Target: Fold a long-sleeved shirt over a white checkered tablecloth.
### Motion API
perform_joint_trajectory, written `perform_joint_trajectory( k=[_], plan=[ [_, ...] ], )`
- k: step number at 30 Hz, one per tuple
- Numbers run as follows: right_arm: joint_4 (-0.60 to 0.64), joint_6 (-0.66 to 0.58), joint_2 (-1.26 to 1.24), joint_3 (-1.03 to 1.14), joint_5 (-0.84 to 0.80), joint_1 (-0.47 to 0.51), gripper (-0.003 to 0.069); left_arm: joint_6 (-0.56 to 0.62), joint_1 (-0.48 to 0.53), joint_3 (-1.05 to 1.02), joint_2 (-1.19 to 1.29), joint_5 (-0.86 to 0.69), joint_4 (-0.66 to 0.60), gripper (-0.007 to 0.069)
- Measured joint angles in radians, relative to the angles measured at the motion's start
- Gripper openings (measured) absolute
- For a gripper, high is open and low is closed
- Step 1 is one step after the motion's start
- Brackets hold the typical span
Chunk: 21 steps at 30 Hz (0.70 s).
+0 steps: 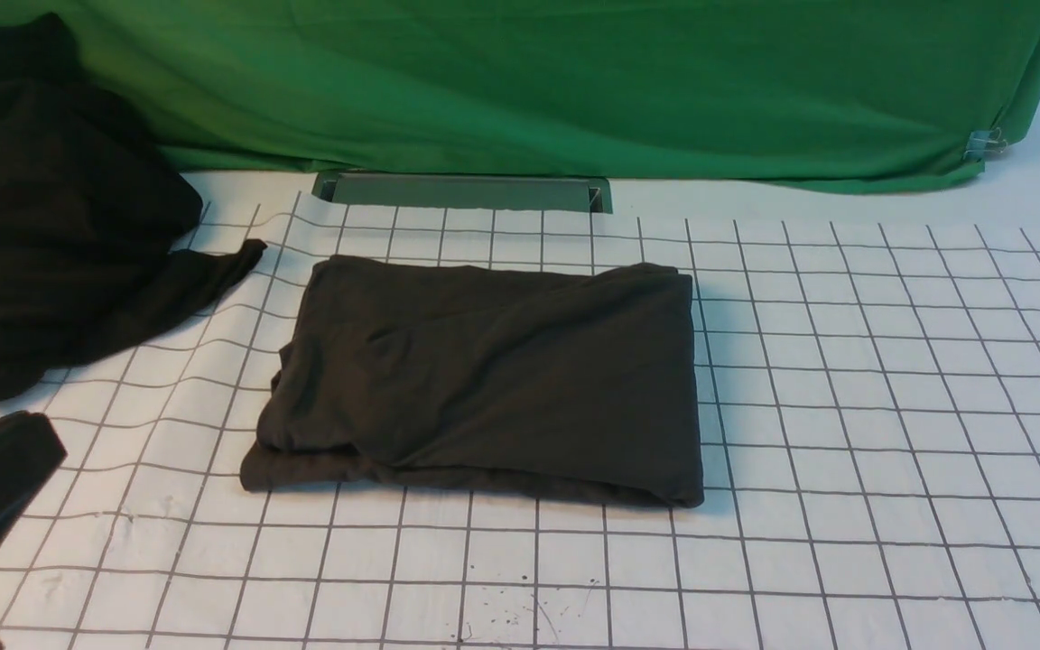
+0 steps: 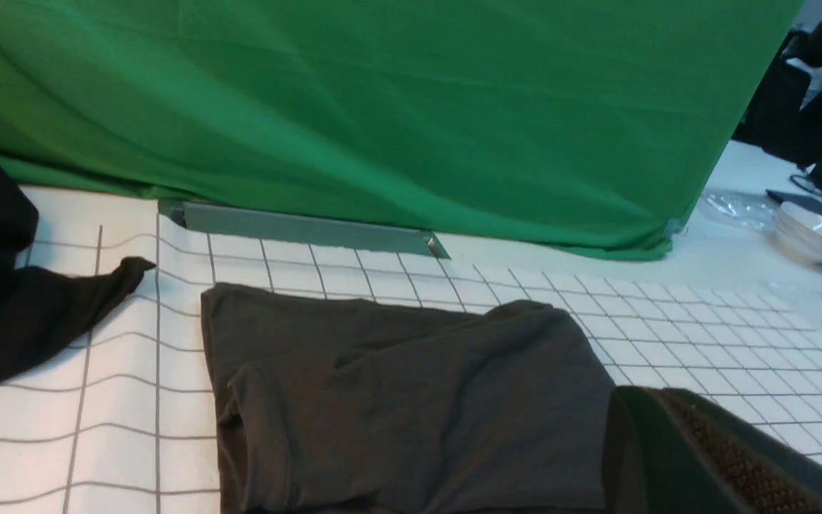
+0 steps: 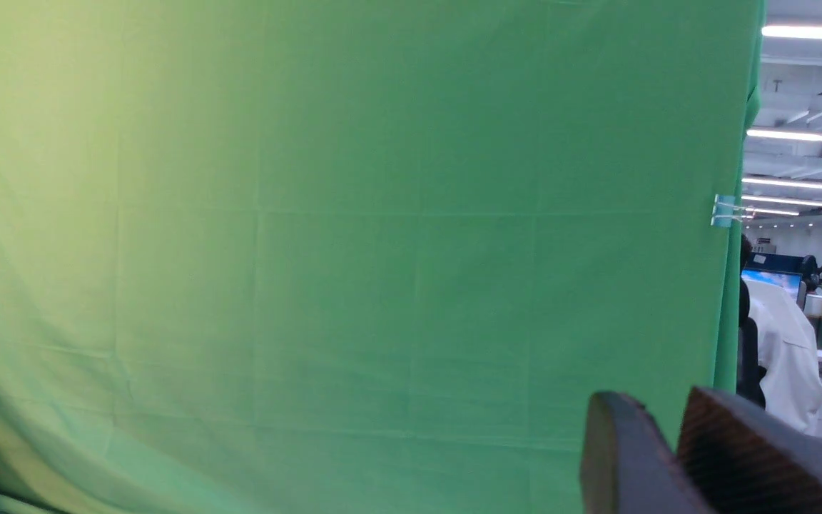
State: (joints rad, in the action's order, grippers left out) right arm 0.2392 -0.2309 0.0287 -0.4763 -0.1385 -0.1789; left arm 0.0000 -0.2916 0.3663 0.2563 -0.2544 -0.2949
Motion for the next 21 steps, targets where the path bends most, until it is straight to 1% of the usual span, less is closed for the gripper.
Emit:
perform_joint_trajectory(
  k=[12, 19, 21],
  plan=[
    [0.000, 0.000, 0.000, 0.001, 0.000, 0.000, 0.0157, 0.000, 0.000, -0.003, -0.032, 0.007, 0.008, 0.0000],
    [0.000, 0.000, 0.000, 0.001, 0.000, 0.000, 0.0168, 0.000, 0.000, -0.003, -0.032, 0.007, 0.093, 0.0001],
    [0.000, 0.000, 0.000, 0.001, 0.000, 0.000, 0.0176, 0.000, 0.000, -0.008, -0.032, 0.010, 0.141, 0.0001]
  ],
)
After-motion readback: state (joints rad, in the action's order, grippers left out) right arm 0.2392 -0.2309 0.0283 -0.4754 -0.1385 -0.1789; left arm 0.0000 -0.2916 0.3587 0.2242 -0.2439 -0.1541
